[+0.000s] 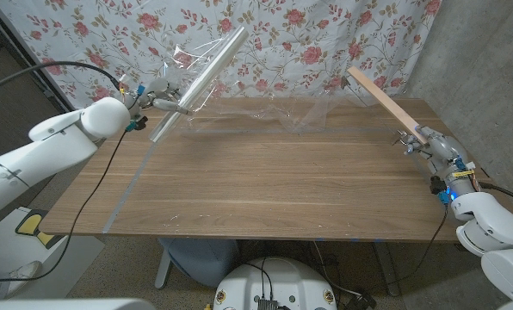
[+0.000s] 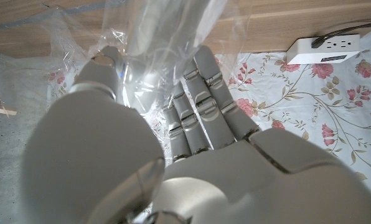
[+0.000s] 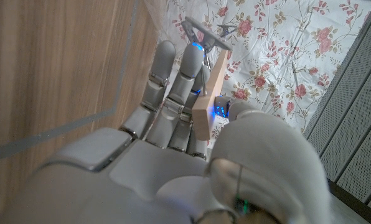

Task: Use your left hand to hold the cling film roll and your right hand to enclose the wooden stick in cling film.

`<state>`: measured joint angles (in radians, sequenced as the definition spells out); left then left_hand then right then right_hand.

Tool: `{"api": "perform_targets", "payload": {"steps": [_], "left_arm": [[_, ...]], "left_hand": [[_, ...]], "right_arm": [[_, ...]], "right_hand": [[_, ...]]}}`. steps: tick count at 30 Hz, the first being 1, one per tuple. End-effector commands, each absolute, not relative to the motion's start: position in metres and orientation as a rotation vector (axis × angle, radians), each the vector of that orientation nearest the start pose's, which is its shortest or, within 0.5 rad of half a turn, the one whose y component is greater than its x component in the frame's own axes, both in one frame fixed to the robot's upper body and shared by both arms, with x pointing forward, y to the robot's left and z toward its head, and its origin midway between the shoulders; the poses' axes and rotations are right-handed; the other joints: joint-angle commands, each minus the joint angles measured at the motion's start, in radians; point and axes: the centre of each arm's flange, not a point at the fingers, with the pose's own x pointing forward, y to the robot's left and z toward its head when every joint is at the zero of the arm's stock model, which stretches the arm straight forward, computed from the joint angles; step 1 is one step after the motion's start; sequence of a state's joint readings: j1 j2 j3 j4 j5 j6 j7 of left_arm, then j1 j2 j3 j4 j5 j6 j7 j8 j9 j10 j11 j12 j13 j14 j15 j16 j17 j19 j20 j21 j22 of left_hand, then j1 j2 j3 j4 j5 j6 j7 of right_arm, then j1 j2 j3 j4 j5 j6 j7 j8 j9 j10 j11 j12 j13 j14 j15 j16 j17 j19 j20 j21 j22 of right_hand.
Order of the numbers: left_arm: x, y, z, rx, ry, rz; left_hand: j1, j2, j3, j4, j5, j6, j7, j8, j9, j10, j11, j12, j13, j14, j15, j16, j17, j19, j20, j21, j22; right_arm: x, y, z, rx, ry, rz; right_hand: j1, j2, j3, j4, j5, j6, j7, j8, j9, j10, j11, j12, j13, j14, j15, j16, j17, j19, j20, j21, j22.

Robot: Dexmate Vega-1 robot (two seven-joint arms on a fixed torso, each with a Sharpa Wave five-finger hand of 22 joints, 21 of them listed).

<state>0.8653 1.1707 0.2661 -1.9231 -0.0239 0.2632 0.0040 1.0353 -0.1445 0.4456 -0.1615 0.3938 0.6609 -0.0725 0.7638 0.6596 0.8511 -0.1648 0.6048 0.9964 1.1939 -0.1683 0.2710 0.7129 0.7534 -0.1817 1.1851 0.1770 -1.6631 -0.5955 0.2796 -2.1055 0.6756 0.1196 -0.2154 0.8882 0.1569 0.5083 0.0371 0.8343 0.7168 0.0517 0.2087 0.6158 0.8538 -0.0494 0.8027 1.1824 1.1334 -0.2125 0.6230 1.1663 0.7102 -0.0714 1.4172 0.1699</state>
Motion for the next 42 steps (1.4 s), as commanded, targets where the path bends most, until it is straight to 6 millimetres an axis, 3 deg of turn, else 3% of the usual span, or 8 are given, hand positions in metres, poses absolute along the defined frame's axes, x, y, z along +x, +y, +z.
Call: {"api": "perform_targets", "payload": {"steps": [1,15,27,42], "left_arm": [[0.534,0.358,0.144,1.188,-0.552,0.117],[0.534,0.351,0.166,1.203,-0.585,0.128],[0.538,0.344,0.17,1.222,-0.58,0.113],[0.528,0.338,0.184,1.254,-0.603,0.125]], "left_hand": [[0.121,0.13,0.161,-0.002,-0.002,0.079,-0.076,0.017,0.008,0.026,-0.021,0.0,0.004,0.07,-0.064,-0.004,0.004,-0.004,0.0,0.007,-0.001],[0.12,0.129,0.165,-0.003,-0.004,0.078,-0.077,0.018,0.007,0.028,-0.021,-0.003,0.003,0.072,-0.063,-0.007,0.007,-0.006,0.0,0.011,-0.001],[0.116,0.129,0.167,-0.002,-0.005,0.08,-0.078,0.02,0.006,0.027,-0.024,-0.003,0.008,0.072,-0.064,-0.012,0.005,-0.007,0.0,0.015,-0.001],[0.113,0.126,0.17,-0.002,-0.007,0.079,-0.08,0.023,0.006,0.031,-0.025,-0.005,0.01,0.078,-0.064,-0.015,0.008,-0.01,-0.001,0.02,-0.001]], "right_arm": [[0.424,-0.415,-0.064,0.074,-0.608,-0.126],[0.416,-0.418,-0.065,0.065,-0.604,-0.124],[0.419,-0.413,-0.068,0.051,-0.583,-0.08],[0.413,-0.417,-0.071,0.039,-0.573,-0.077]], "right_hand": [[0.007,0.018,0.283,-0.153,0.01,0.119,-0.112,0.007,0.004,0.082,-0.07,0.004,0.007,0.0,-0.007,0.0,0.001,0.0,-0.047,0.0,0.003],[0.005,0.017,0.283,-0.153,0.013,0.123,-0.112,0.008,0.002,0.09,-0.069,0.003,0.003,0.004,-0.007,0.004,0.004,0.002,-0.045,0.001,0.003],[0.004,0.016,0.282,-0.154,0.018,0.125,-0.111,0.007,0.001,0.092,-0.068,0.005,0.007,0.005,-0.008,0.003,0.001,0.006,-0.045,0.002,0.003],[0.002,0.016,0.28,-0.156,0.021,0.126,-0.109,0.007,0.0,0.098,-0.066,0.002,0.004,0.007,-0.007,0.004,0.0,0.006,-0.043,0.005,0.004]]}}
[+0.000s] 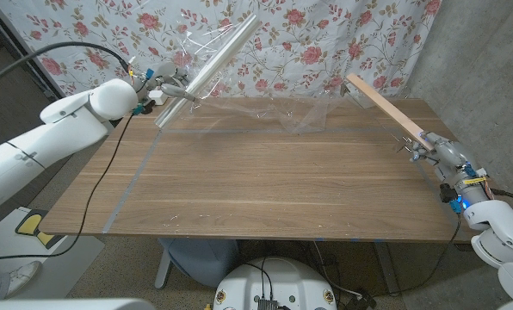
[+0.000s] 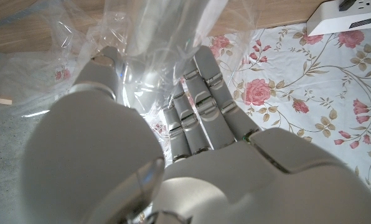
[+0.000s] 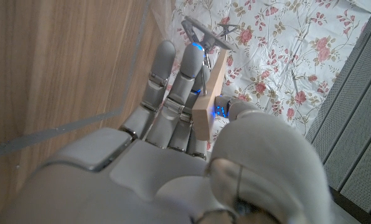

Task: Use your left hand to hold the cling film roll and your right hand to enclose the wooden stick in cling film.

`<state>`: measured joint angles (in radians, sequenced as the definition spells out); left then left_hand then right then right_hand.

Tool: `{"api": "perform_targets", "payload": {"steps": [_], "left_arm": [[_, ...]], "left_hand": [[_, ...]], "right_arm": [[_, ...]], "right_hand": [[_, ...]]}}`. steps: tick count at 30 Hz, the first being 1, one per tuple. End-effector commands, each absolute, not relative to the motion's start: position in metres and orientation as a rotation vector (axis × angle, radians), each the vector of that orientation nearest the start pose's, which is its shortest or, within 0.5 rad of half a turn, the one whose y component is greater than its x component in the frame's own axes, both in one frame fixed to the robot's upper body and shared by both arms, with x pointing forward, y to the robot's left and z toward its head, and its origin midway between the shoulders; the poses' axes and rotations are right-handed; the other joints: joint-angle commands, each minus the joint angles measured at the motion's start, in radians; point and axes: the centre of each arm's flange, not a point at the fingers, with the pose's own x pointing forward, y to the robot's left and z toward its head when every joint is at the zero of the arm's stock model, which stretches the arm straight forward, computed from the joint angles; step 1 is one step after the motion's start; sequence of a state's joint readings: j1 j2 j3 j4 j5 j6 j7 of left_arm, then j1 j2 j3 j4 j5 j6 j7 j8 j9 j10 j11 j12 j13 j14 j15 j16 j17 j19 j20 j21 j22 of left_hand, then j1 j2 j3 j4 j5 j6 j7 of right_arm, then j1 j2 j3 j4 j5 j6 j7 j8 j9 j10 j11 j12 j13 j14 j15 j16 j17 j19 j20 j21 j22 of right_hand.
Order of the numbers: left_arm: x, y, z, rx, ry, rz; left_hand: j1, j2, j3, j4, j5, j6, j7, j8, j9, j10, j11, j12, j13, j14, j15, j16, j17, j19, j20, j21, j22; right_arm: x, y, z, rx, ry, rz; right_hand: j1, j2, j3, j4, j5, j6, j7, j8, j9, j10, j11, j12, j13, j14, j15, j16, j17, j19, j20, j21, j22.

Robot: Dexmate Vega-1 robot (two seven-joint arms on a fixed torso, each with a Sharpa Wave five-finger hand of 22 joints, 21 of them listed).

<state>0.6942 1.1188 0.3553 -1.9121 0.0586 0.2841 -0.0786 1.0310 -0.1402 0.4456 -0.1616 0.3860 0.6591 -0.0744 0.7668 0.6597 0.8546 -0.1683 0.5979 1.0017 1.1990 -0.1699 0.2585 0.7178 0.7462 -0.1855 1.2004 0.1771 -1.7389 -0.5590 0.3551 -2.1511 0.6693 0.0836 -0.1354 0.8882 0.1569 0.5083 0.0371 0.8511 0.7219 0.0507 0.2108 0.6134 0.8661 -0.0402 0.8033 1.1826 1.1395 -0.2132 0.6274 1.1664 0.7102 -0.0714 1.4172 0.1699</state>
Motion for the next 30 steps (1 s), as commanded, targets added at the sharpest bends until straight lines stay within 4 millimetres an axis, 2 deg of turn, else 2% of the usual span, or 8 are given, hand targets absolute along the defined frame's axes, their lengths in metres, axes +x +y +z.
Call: {"api": "perform_targets", "payload": {"steps": [1,17,30], "left_arm": [[0.527,0.339,0.185,1.247,-0.607,0.127],[0.519,0.348,0.177,1.245,-0.595,0.144],[0.525,0.352,0.173,1.233,-0.588,0.133]], "left_hand": [[0.117,0.122,0.17,-0.002,0.001,0.08,-0.078,0.02,0.006,0.027,-0.022,0.002,0.005,0.074,-0.062,-0.002,0.003,-0.003,0.002,0.005,-0.001],[0.117,0.121,0.173,-0.003,0.0,0.08,-0.081,0.022,0.006,0.028,-0.022,-0.001,0.005,0.076,-0.062,-0.005,0.003,-0.004,0.002,0.009,-0.001],[0.117,0.119,0.176,-0.004,-0.001,0.077,-0.08,0.023,0.007,0.03,-0.022,-0.003,0.004,0.076,-0.062,-0.008,0.005,-0.006,0.002,0.013,-0.002]], "right_arm": [[0.412,-0.417,-0.071,0.037,-0.572,-0.079],[0.407,-0.421,-0.08,0.036,-0.536,-0.119],[0.406,-0.421,-0.086,0.039,-0.501,-0.132]], "right_hand": [[0.002,0.016,0.28,-0.157,0.005,0.122,-0.109,0.005,0.002,0.087,-0.075,0.002,0.004,0.001,-0.007,0.0,0.001,0.007,-0.043,0.005,0.004],[0.002,0.017,0.279,-0.159,0.008,0.123,-0.107,0.006,0.003,0.087,-0.078,0.001,0.007,0.003,-0.006,0.002,0.0,0.008,-0.042,0.008,0.004],[0.001,0.017,0.278,-0.159,0.009,0.121,-0.106,0.005,0.002,0.09,-0.076,0.001,0.009,0.004,-0.006,0.003,0.001,0.01,-0.042,0.01,0.003]]}}
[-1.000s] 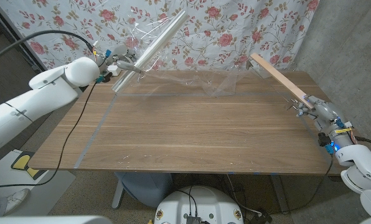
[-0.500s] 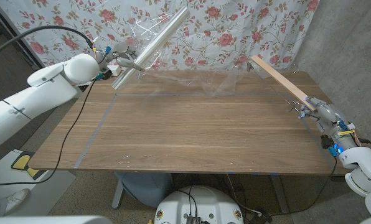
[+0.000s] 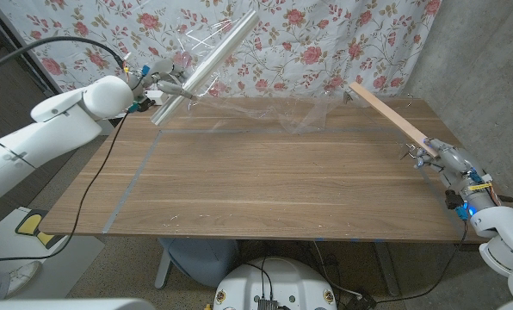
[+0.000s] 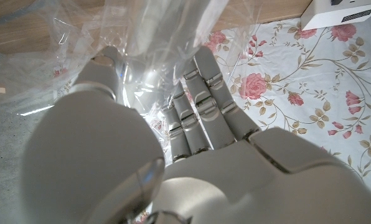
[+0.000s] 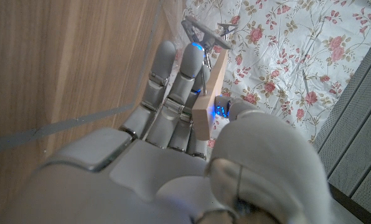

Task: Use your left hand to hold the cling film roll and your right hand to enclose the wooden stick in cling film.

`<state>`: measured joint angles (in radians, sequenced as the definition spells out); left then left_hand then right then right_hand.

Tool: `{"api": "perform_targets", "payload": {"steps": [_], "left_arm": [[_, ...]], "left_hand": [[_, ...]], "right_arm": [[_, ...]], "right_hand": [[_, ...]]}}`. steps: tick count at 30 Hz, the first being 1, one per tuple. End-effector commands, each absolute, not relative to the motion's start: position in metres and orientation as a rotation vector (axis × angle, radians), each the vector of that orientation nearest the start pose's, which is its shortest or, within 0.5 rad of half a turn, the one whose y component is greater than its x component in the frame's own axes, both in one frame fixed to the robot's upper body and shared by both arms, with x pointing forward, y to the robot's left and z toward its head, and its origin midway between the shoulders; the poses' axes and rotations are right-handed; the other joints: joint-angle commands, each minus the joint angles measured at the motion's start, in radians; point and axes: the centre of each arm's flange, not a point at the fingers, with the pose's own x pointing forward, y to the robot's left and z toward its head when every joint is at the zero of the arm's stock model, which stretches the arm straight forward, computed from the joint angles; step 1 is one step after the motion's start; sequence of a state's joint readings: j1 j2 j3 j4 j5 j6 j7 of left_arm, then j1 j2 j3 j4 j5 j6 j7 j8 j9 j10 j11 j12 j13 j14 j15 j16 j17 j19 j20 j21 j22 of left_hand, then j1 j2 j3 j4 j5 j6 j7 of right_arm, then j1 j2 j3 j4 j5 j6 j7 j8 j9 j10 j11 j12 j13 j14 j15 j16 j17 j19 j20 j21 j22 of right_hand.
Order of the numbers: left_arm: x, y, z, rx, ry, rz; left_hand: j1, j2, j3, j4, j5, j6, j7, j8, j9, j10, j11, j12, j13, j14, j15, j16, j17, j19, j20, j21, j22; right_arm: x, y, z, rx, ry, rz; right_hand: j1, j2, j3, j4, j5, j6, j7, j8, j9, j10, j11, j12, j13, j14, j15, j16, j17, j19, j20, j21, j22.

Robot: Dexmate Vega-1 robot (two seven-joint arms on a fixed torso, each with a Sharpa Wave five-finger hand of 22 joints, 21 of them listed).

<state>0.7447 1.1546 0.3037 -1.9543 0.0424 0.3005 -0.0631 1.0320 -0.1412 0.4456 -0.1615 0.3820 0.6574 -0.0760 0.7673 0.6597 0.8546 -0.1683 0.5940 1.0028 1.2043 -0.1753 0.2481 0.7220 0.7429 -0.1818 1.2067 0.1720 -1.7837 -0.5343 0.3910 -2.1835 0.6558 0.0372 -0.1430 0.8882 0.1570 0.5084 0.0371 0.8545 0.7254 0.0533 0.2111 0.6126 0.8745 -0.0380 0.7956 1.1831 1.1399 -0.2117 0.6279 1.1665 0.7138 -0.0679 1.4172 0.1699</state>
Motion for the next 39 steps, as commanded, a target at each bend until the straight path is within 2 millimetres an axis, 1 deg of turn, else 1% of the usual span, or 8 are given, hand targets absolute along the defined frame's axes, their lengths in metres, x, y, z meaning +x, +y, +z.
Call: {"api": "perform_targets", "payload": {"steps": [1,4,12,16,22,25,36,39], "left_arm": [[0.526,0.352,0.174,1.24,-0.585,0.127],[0.526,0.351,0.176,1.235,-0.596,0.128],[0.529,0.35,0.177,1.232,-0.596,0.121],[0.529,0.35,0.177,1.241,-0.595,0.127],[0.528,0.35,0.177,1.239,-0.594,0.129],[0.527,0.35,0.177,1.238,-0.595,0.128],[0.521,0.349,0.177,1.243,-0.602,0.135],[0.519,0.35,0.177,1.236,-0.608,0.141]], "left_hand": [[0.116,0.121,0.176,-0.003,0.003,0.079,-0.08,0.022,0.005,0.03,-0.022,0.001,0.003,0.071,-0.057,0.002,0.0,-0.003,-0.001,0.007,0.004],[0.116,0.121,0.177,-0.003,0.003,0.079,-0.079,0.023,0.007,0.029,-0.022,0.001,0.005,0.072,-0.057,0.002,0.002,-0.004,-0.001,0.007,0.003],[0.115,0.121,0.179,-0.003,0.003,0.079,-0.078,0.026,0.009,0.028,-0.023,0.0,0.008,0.071,-0.056,0.001,0.004,-0.005,-0.001,0.009,0.003],[0.115,0.12,0.18,-0.004,0.002,0.08,-0.081,0.024,0.004,0.03,-0.023,-0.002,0.005,0.073,-0.057,0.0,0.004,-0.006,-0.001,0.011,0.003],[0.114,0.12,0.18,-0.003,0.002,0.079,-0.078,0.025,0.005,0.031,-0.023,-0.001,0.007,0.074,-0.057,-0.001,0.003,-0.007,-0.001,0.012,0.003],[0.114,0.12,0.181,-0.003,0.002,0.077,-0.078,0.024,0.004,0.029,-0.022,-0.001,0.009,0.075,-0.056,-0.001,0.003,-0.008,-0.001,0.013,0.003],[0.115,0.119,0.182,-0.004,0.001,0.08,-0.077,0.025,0.002,0.032,-0.022,-0.003,0.007,0.076,-0.056,-0.002,0.005,-0.01,-0.001,0.015,0.003],[0.115,0.119,0.182,-0.003,0.0,0.079,-0.081,0.026,0.004,0.03,-0.022,-0.003,0.009,0.075,-0.056,-0.003,0.005,-0.01,-0.001,0.016,0.003]], "right_arm": [[0.406,-0.421,-0.087,0.039,-0.498,-0.133],[0.406,-0.42,-0.088,0.036,-0.489,-0.139],[0.406,-0.421,-0.089,0.031,-0.476,-0.133],[0.406,-0.421,-0.09,0.031,-0.468,-0.129],[0.407,-0.422,-0.091,0.019,-0.445,-0.12],[0.408,-0.422,-0.091,0.016,-0.44,-0.112],[0.406,-0.42,-0.087,-0.018,-0.427,-0.073],[0.406,-0.419,-0.085,-0.033,-0.42,-0.056]], "right_hand": [[0.001,0.017,0.278,-0.159,0.006,0.118,-0.109,0.004,0.002,0.084,-0.08,0.005,0.001,0.003,-0.008,0.002,0.001,0.006,-0.047,0.01,0.003],[0.001,0.018,0.278,-0.159,0.006,0.117,-0.104,0.003,0.002,0.079,-0.077,0.009,0.01,0.005,-0.008,0.003,0.002,0.006,-0.046,0.01,0.003],[0.001,0.018,0.279,-0.159,0.007,0.116,-0.106,0.001,-0.003,0.081,-0.078,0.006,0.007,0.004,-0.008,0.001,-0.001,0.006,-0.046,0.01,0.003],[0.001,0.018,0.279,-0.159,0.008,0.116,-0.105,0.0,-0.005,0.082,-0.08,0.004,0.003,0.005,-0.007,0.003,0.001,0.005,-0.045,0.011,0.003],[0.001,0.018,0.278,-0.159,0.008,0.115,-0.101,-0.001,-0.008,0.081,-0.078,0.007,0.01,0.005,-0.008,0.003,0.001,0.005,-0.045,0.011,0.003],[0.001,0.019,0.279,-0.158,0.009,0.113,-0.104,-0.002,-0.009,0.082,-0.077,0.004,0.004,0.004,-0.008,0.003,0.002,0.005,-0.046,0.011,0.003],[0.0,0.018,0.279,-0.158,0.01,0.113,-0.102,-0.002,-0.012,0.08,-0.077,0.006,0.01,0.003,-0.008,0.002,0.0,0.005,-0.043,0.013,0.004],[0.0,0.019,0.279,-0.158,0.01,0.113,-0.101,-0.003,-0.014,0.084,-0.079,0.001,0.001,0.005,-0.007,0.005,0.003,0.007,-0.043,0.013,0.003]]}}
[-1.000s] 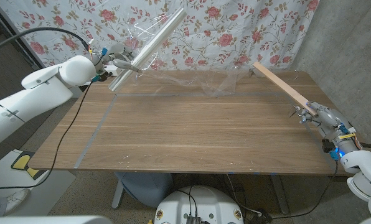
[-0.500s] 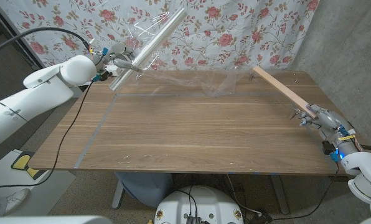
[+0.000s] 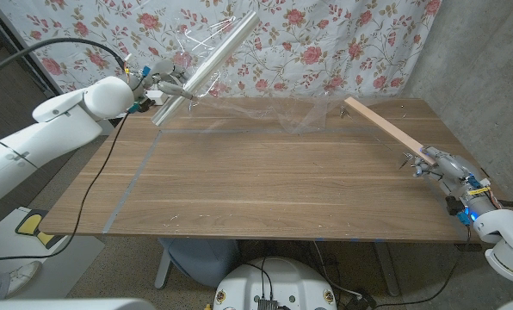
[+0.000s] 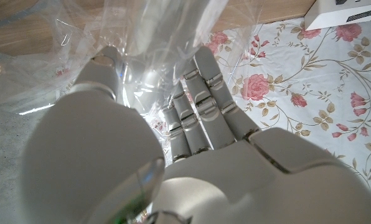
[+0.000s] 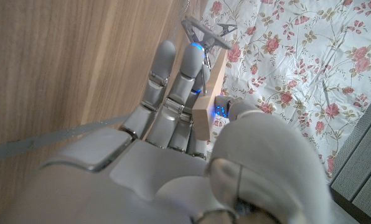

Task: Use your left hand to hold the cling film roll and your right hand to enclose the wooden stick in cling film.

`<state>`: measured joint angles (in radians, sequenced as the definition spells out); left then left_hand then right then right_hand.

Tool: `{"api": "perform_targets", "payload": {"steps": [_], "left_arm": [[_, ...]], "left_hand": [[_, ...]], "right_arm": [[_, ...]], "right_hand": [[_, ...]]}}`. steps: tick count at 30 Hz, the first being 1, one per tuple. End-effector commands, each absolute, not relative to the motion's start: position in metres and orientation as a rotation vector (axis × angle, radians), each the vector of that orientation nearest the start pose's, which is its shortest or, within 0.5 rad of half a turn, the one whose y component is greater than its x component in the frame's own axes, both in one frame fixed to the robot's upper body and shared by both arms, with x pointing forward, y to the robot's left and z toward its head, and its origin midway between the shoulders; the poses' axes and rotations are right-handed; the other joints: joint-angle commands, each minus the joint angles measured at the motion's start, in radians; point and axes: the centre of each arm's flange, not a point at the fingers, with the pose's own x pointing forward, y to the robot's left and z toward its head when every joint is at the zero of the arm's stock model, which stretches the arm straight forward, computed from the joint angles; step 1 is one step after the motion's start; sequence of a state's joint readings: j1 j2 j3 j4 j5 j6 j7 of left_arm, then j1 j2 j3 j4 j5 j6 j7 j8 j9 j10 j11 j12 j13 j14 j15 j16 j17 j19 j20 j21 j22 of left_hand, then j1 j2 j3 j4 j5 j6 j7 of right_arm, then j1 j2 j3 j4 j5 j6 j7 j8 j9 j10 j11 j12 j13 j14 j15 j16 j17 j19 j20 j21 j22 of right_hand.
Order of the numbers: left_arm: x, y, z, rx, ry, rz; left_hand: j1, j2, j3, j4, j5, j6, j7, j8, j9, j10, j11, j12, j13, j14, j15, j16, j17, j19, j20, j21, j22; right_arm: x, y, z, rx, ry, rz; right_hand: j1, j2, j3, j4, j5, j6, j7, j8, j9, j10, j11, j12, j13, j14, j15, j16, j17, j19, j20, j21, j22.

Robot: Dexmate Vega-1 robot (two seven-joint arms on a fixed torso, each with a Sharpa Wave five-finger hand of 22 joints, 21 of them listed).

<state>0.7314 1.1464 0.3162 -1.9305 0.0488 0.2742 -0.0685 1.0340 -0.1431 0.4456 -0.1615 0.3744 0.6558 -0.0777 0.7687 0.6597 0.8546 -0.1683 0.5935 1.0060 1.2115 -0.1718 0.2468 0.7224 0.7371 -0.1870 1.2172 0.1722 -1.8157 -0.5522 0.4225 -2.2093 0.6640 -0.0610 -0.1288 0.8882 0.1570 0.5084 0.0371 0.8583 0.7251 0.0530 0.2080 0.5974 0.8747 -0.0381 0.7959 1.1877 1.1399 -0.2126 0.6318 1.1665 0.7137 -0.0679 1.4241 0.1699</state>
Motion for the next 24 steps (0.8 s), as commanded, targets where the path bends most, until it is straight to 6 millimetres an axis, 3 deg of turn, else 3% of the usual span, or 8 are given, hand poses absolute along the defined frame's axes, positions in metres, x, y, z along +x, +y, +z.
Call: {"api": "perform_targets", "payload": {"steps": [1,24], "left_arm": [[0.518,0.35,0.176,1.236,-0.608,0.141],[0.52,0.349,0.179,1.253,-0.62,0.14]], "left_hand": [[0.113,0.121,0.182,-0.003,0.008,0.078,-0.079,0.024,0.004,0.031,-0.022,-0.002,0.006,0.068,-0.06,-0.002,0.004,-0.005,0.004,0.006,0.003],[0.111,0.121,0.185,-0.003,0.006,0.08,-0.08,0.028,0.006,0.03,-0.024,-0.004,0.01,0.068,-0.06,-0.005,0.004,-0.01,0.003,0.011,0.003]], "right_arm": [[0.407,-0.418,-0.085,-0.036,-0.418,-0.053],[0.409,-0.402,-0.082,-0.112,-0.357,0.038]], "right_hand": [[0.0,0.019,0.279,-0.158,0.006,0.113,-0.101,0.001,0.002,0.083,-0.077,0.002,-0.002,0.004,-0.006,0.0,0.002,0.005,-0.044,0.006,0.003],[0.001,0.019,0.278,-0.159,0.007,0.111,-0.097,0.0,-0.004,0.083,-0.075,0.001,-0.002,0.001,-0.007,0.0,0.001,0.006,-0.043,0.008,0.003]]}}
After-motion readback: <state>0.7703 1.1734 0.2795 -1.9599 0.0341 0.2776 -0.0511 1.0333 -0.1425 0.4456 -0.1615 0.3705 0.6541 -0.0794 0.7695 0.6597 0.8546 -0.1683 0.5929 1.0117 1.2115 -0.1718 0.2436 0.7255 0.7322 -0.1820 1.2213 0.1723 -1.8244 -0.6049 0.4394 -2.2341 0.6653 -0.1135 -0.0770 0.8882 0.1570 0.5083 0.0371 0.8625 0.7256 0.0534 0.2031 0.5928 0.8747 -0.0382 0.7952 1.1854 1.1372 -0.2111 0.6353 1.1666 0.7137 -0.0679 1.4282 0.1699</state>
